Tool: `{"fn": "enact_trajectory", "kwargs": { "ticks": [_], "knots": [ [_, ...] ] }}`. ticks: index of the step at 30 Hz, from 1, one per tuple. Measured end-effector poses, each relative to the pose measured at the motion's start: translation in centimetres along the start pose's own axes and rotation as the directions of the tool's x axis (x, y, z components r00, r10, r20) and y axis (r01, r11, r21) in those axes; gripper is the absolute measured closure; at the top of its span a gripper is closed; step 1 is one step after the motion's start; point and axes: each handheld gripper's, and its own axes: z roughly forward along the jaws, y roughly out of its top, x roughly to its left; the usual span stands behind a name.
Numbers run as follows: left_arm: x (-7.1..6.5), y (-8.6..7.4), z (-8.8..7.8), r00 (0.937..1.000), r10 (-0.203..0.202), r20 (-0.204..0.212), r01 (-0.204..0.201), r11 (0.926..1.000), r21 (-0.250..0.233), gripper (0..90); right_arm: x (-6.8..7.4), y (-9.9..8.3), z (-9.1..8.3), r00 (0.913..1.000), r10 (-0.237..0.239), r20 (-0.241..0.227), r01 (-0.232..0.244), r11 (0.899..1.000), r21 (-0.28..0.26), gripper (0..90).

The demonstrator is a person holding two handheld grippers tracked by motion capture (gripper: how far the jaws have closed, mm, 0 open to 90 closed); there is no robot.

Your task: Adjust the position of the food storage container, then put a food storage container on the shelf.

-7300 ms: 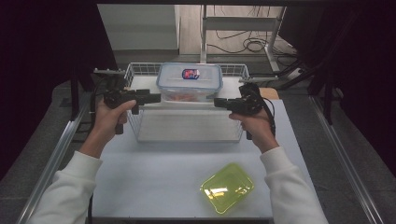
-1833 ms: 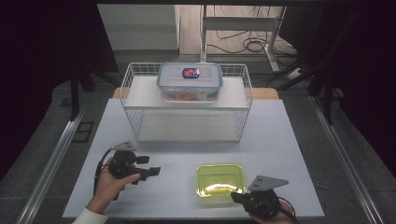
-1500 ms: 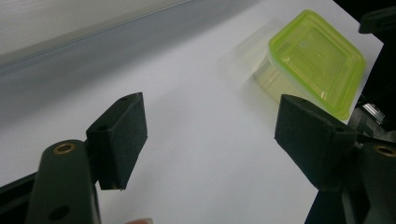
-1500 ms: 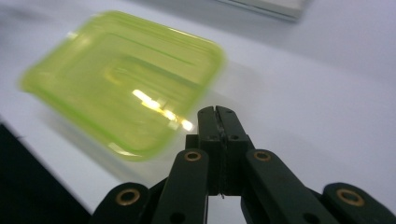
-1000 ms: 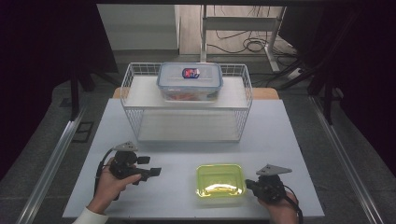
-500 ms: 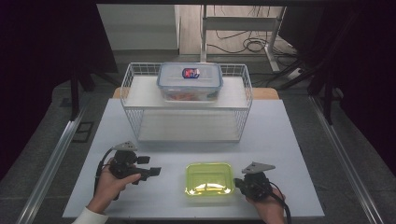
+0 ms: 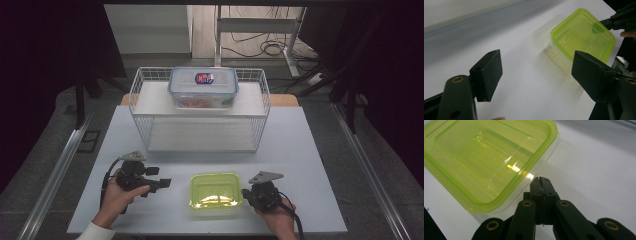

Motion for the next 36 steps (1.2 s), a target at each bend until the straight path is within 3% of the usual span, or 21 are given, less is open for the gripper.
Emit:
{"fn": "enact_trajectory", "kwargs": {
  "ticks": [6, 14, 18, 23, 25, 27, 29, 34, 36],
  "knots": [
    [0.1, 0.0, 0.1, 1.0, -0.003, 0.0, 0.003, 1.0, 0.003, 23.7, 0.9, 0.5, 0.6, 0.9997, -0.019, -0.016, 0.019, 1.0, 0.007, 89.1],
    [0.0, -0.1, 0.1, 1.0, -0.005, 0.002, 0.005, 1.0, 0.003, 23.3, 0.7, 0.5, 0.8, 0.9997, -0.025, -0.004, 0.025, 1.0, 0.006, 89.1],
    [-0.1, -0.1, 0.0, 0.9998, -0.021, 0.006, 0.021, 0.9997, -0.01, 22.4, -0.1, 0.4, -0.5, 0.9998, 0.017, -0.005, -0.017, 0.999, -0.032, 89.0],
    [-0.6, 0.0, 0.0, 0.9995, -0.033, 0.002, 0.033, 0.9991, -0.027, 21.8, -1.1, -0.1, -1.8, 0.9962, 0.07, -0.052, -0.074, 0.995, -0.074, 88.7],
    [-0.9, 0.0, -0.1, 0.9995, -0.033, 0.001, 0.033, 0.9982, -0.05, 22.4, -1.5, -0.2, -2.1, 0.9937, 0.088, -0.07, -0.094, 0.991, -0.095, 80.5],
    [-1.2, 0.1, -0.3, 0.9995, -0.03, 0.005, 0.031, 0.9976, -0.062, 22.3, -1.8, -0.3, -2.4, 0.9888, 0.122, -0.086, -0.132, 0.984, -0.117, 59.8],
    [-1.5, 0.1, -0.3, 0.9995, -0.032, 0.006, 0.032, 0.9975, -0.063, 22.1, -2.1, -0.4, -2.5, 0.981, 0.153, -0.119, -0.169, 0.976, -0.14, 47.6],
    [-2.0, -0.2, 0.1, 0.9985, -0.048, 0.025, 0.049, 0.9975, -0.05, 21.1, -2.4, -0.5, -2.4, 0.9607, 0.2, -0.193, -0.229, 0.963, -0.145, 34.5],
    [-2.3, -0.4, 0.2, 0.9971, -0.062, 0.044, 0.064, 0.9961, -0.061, 21.4, -2.3, -0.6, -2.3, 0.9594, 0.204, -0.194, -0.234, 0.962, -0.141, 31.6]
  ]
}}
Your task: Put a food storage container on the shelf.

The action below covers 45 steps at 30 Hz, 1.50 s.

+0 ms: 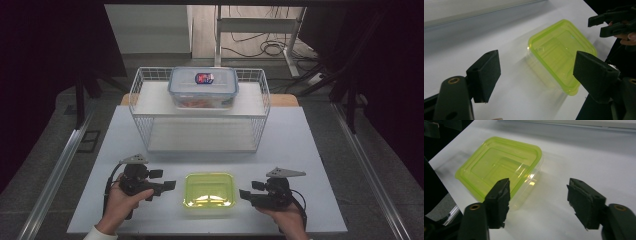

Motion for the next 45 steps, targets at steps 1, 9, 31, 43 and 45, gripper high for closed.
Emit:
{"fn": "enact_trajectory", "kwargs": {
  "ticks": [1, 9, 31, 43, 45],
  "knots": [
    [-0.1, -0.1, 0.1, 1.0, -0.001, 0.006, 0.001, 1.0, 0.004, 21.4, 0.0, 0.0, 0.1, 1.0, -0.001, -0.004, 0.001, 1.0, 0.001, 31.0],
    [-0.7, -1.1, 0.8, 0.9993, -0.034, 0.016, 0.033, 0.999, 0.03, 20.9, 0.1, -0.3, 0.4, 0.9997, -0.003, -0.024, 0.003, 1.0, 0.001, 27.4],
    [-1.6, -2.8, 3.3, 0.9953, -0.094, 0.024, 0.092, 0.9933, 0.07, 22.4, 0.3, -0.6, 1.7, 0.998, 0.03, -0.055, -0.028, 0.999, 0.039, 28.8],
    [-1.7, -2.8, 4.6, 0.992, -0.118, 0.045, 0.114, 0.989, 0.095, 25.9, 0.5, -0.5, 3.0, 0.9966, 0.042, -0.071, -0.038, 0.997, 0.065, 33.5],
    [-1.6, -2.8, 4.9, 0.9909, -0.126, 0.048, 0.12, 0.988, 0.097, 27.4, 0.4, -0.4, 3.2, 0.9963, 0.051, -0.07, -0.046, 0.997, 0.067, 34.4]
  ]
}}
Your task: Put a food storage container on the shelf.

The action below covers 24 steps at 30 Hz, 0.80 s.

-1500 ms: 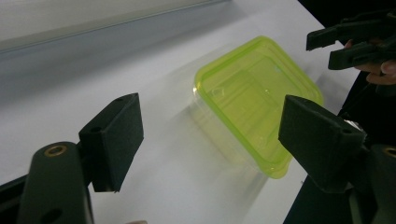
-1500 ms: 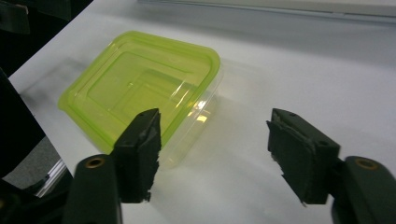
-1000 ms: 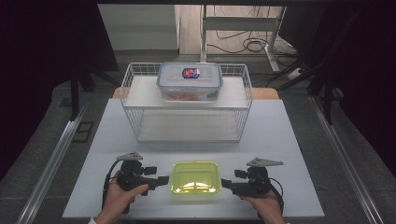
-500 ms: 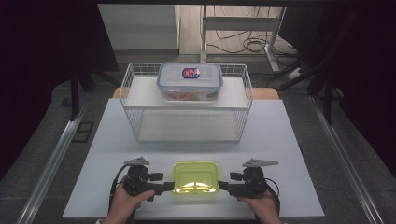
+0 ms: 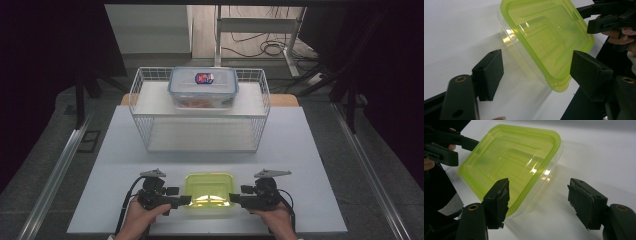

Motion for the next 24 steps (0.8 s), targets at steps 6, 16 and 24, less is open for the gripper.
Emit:
{"fn": "enact_trajectory", "kwargs": {
  "ticks": [6, 16, 24],
  "knots": [
    [0.2, 0.1, 0.6, 0.9998, -0.021, 0.004, 0.02, 0.9997, 0.016, 29.9, -0.3, 0.2, 0.5, 0.9996, 0.024, -0.013, -0.024, 1.0, -0.005, 37.4],
    [0.4, 0.2, 1.6, 0.999, -0.035, 0.028, 0.033, 0.9981, 0.052, 38.8, -0.5, 0.3, 0.9, 0.9988, 0.039, -0.029, -0.039, 0.999, 0.003, 45.7],
    [0.6, 0.3, 1.6, 0.9976, -0.05, 0.048, 0.048, 0.9977, 0.048, 46.2, -0.6, 0.3, 0.9, 0.995, 0.063, -0.077, -0.063, 0.998, 0.001, 56.3]
  ]
}}
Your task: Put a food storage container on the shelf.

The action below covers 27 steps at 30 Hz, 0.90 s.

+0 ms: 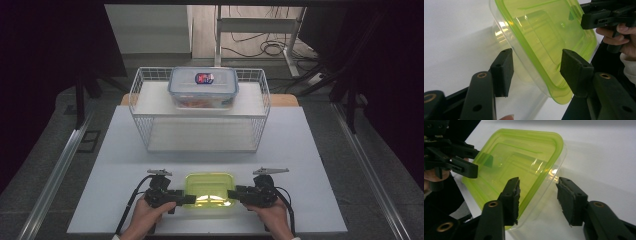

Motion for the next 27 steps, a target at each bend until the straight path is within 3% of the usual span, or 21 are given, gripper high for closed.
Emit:
{"fn": "enact_trajectory", "kwargs": {
  "ticks": [2, 14, 27],
  "knots": [
    [0.0, 0.0, -0.1, 1.0, -0.001, -0.004, 0.001, 1.0, -0.009, 50.7, 0.0, 0.0, 0.0, 0.9997, 0.003, -0.023, -0.003, 1.0, 0.001, 58.9],
    [-0.1, -0.2, -0.7, 0.9996, 0.028, -0.002, -0.028, 0.9996, -0.007, 62.2, 0.1, -0.2, -0.4, 0.9995, -0.021, -0.022, 0.021, 1.0, -0.02, 67.0],
    [-0.5, -0.5, -1.2, 0.9974, 0.071, 0.01, -0.071, 0.9974, -0.015, 67.9, 0.5, -0.5, -1.1, 0.9989, -0.038, -0.028, 0.036, 0.998, -0.05, 73.9]
  ]
}}
